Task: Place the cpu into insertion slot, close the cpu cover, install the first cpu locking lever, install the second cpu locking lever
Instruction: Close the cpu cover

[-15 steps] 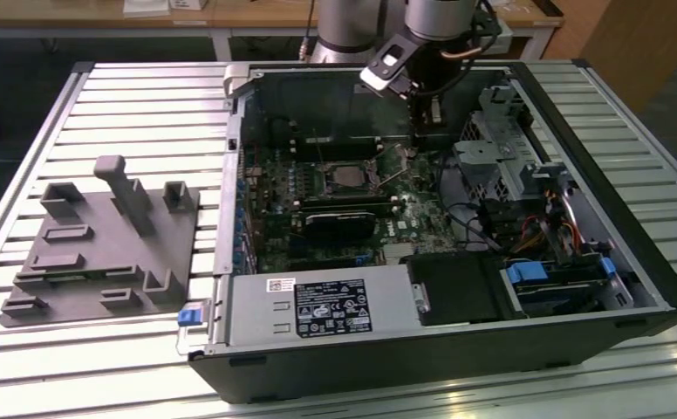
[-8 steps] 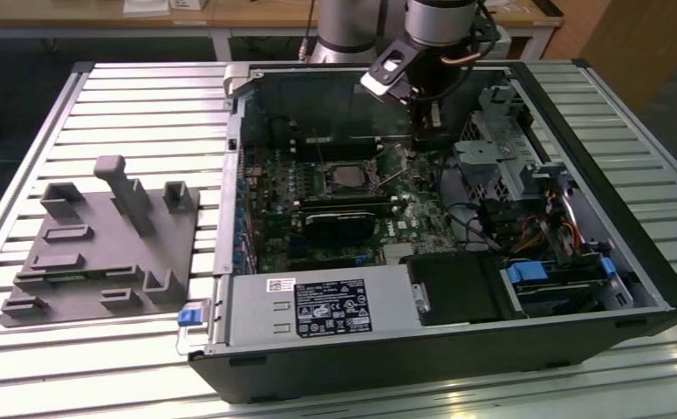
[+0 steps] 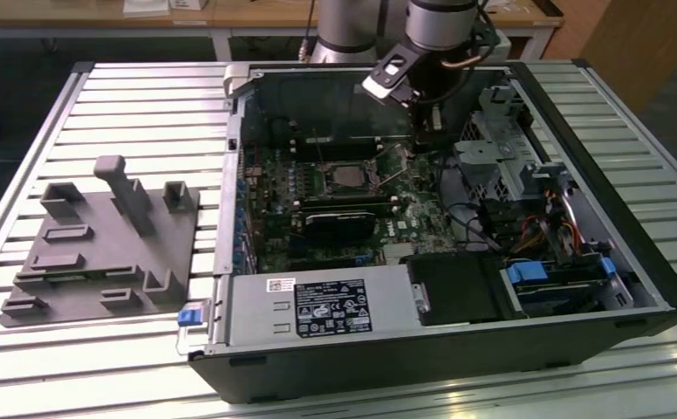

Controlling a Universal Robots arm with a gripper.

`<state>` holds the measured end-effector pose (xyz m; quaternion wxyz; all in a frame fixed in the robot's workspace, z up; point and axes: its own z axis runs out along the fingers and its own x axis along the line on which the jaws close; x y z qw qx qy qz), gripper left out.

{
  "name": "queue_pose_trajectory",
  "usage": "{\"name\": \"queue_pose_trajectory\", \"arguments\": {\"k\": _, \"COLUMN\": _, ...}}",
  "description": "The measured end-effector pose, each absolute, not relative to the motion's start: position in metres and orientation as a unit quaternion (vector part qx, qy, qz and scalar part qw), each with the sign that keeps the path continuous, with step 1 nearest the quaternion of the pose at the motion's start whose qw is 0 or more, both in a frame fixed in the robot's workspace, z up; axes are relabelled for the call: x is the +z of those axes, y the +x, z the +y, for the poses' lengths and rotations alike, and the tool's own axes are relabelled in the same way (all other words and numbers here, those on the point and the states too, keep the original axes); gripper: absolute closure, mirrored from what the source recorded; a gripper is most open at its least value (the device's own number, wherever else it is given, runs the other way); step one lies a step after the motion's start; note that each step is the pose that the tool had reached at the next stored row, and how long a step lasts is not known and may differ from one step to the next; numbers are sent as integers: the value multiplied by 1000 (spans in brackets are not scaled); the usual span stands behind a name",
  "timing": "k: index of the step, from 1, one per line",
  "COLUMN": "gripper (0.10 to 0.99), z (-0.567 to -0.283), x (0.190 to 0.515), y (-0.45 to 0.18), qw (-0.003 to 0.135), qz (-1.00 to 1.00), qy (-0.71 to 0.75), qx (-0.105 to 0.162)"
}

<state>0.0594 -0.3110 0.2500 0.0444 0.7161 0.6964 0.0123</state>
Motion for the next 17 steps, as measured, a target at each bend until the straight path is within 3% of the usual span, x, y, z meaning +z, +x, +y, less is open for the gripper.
{"name": "queue_pose_trajectory", "arguments": {"k": 17, "gripper": 980, "z": -310, "x": 233, "y": 62, "qw": 43, "qz": 697, "qy": 716, "qx": 3}}
